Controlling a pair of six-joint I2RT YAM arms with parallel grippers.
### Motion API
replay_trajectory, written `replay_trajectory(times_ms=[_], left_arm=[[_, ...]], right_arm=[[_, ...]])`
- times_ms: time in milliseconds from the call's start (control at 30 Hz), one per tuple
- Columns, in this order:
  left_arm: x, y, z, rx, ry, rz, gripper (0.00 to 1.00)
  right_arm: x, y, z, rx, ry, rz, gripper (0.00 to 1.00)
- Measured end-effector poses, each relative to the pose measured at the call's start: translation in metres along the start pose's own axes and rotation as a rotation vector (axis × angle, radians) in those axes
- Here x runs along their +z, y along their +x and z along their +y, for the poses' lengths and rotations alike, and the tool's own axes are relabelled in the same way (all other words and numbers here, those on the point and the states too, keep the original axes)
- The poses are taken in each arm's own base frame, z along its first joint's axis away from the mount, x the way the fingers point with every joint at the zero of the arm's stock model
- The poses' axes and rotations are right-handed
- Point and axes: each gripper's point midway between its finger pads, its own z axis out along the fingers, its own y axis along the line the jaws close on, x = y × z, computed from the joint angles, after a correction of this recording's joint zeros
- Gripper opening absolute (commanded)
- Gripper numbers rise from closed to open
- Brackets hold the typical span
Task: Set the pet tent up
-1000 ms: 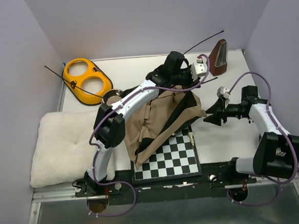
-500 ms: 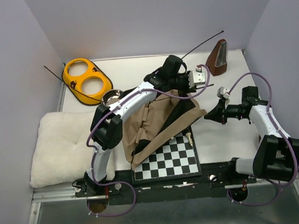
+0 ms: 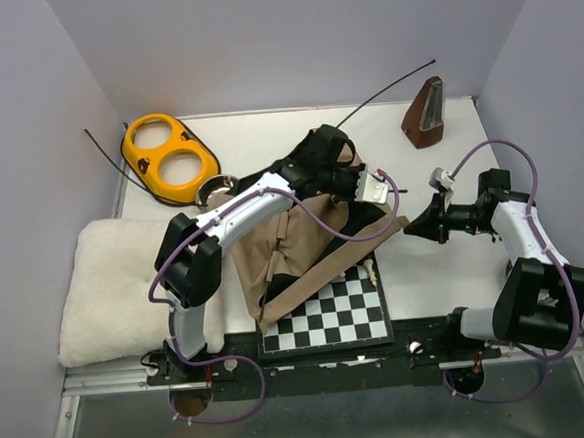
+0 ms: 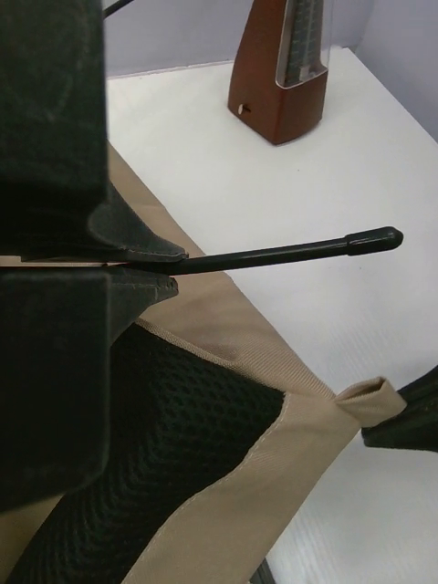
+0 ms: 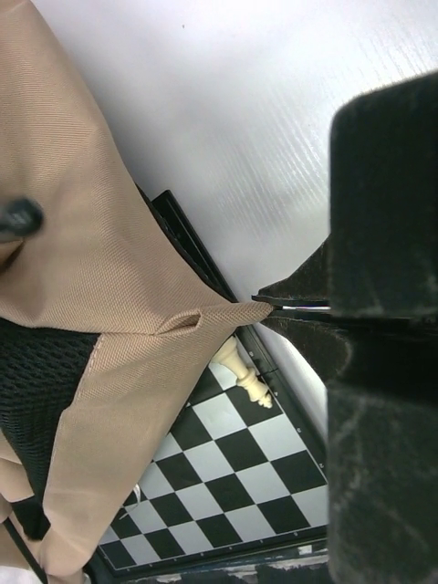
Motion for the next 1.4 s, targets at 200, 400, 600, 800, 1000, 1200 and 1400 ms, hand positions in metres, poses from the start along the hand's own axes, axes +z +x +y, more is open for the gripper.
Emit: replay_trajectory(times_ms=[200, 400, 600, 800, 1000, 1200, 1400], left_arm=[[0.007, 0.007, -0.018, 0.134, 0.050, 0.031, 0.00], [0.017, 0.014, -0.042, 0.228, 0.094, 0.060, 0.00], [0.015, 0.013, -0.040, 0.267, 0.087, 0.067, 0.00], [0.015, 0.016, -0.044, 0.305, 0.098, 0.070, 0.00], [0.013, 0.016, -0.045, 0.332, 0.098, 0.070, 0.00], [0.013, 0.015, -0.044, 0.362, 0.104, 0.093, 0.00], [0.016, 0.011, -0.044, 0.402, 0.118, 0.134, 0.00]], right_arm=[[-0.001, -0.001, -0.001, 0.026, -0.005, 0.003, 0.01], [-0.003, -0.001, 0.002, 0.039, -0.010, 0.014, 0.01], [-0.005, 0.002, 0.003, 0.044, -0.010, 0.020, 0.01], [-0.007, 0.003, 0.002, 0.049, -0.003, 0.020, 0.01], [-0.007, 0.006, 0.003, 0.066, -0.010, 0.023, 0.01], [-0.007, 0.007, 0.004, 0.101, -0.036, 0.033, 0.01], [-0.010, 0.008, 0.006, 0.121, -0.061, 0.060, 0.01]])
